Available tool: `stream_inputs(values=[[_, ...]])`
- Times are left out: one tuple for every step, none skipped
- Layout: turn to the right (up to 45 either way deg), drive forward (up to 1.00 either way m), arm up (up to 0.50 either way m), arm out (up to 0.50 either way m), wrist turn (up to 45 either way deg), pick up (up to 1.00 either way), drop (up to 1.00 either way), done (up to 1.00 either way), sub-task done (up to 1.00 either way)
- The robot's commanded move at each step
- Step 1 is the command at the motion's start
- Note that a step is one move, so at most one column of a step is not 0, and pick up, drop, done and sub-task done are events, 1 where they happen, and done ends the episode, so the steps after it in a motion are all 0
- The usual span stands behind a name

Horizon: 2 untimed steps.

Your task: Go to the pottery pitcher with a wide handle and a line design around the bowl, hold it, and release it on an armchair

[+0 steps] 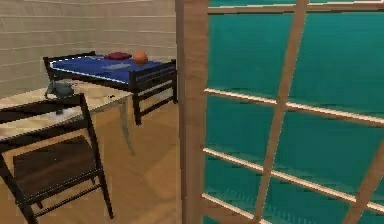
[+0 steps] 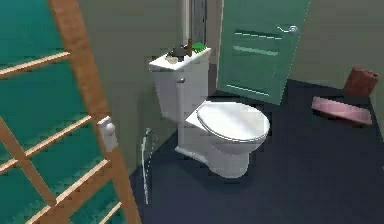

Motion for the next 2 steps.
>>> stream_inputs(values=[[3.0, 0.00, 0.00, 0.00, 0.0, 0.00, 0.00, 0.00, 0.00], [0.0, 0.30, 0.00, 0.00, 0.0, 0.00, 0.00, 0.00, 0.00]])
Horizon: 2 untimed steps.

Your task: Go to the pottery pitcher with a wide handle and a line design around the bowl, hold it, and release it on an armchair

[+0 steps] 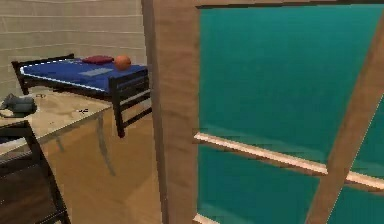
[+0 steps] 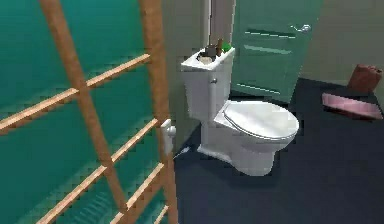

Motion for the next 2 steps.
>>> stream_inputs(values=[[-45.0, 0.00, 0.00, 0.00, 0.0, 0.00, 0.00, 0.00, 0.00], [-6.0, 0.00, 0.00, 0.00, 0.0, 0.00, 0.00, 0.00, 0.00]])
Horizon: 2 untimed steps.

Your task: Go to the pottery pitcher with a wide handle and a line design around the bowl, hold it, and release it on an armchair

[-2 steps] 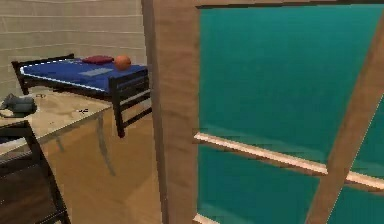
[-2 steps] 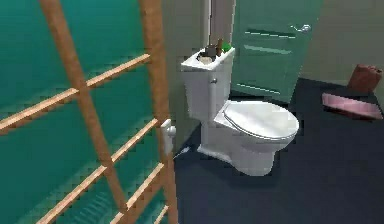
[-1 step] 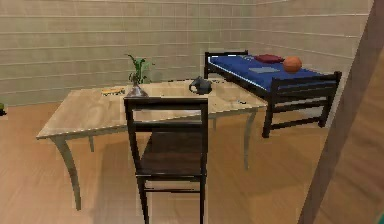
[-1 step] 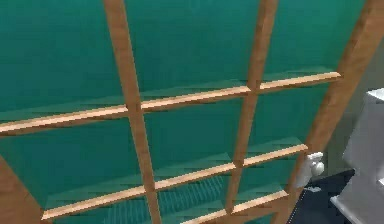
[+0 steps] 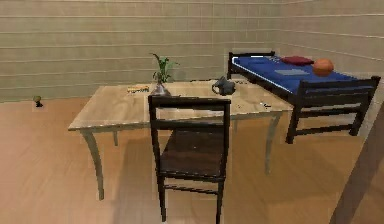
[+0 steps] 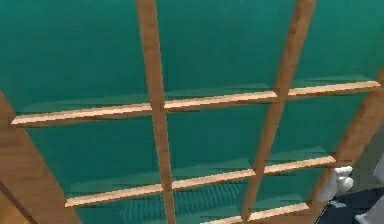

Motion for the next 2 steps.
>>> stream_inputs(values=[[0.0, 0.65, 0.00, 0.00, 0.0, 0.00, 0.00, 0.00, 0.00], [-45.0, 0.00, 0.00, 0.00, 0.0, 0.00, 0.00, 0.00, 0.00]])
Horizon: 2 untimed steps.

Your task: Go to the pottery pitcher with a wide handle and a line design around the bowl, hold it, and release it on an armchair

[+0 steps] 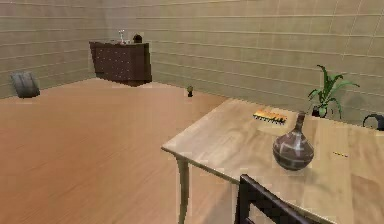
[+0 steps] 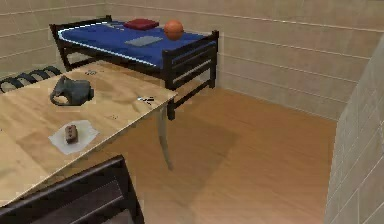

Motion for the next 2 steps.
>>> stream_inputs(values=[[-24.0, 0.00, 0.00, 0.00, 0.0, 0.00, 0.00, 0.00, 0.00], [45.0, 0.00, 0.00, 0.00, 0.0, 0.00, 0.00, 0.00, 0.00]])
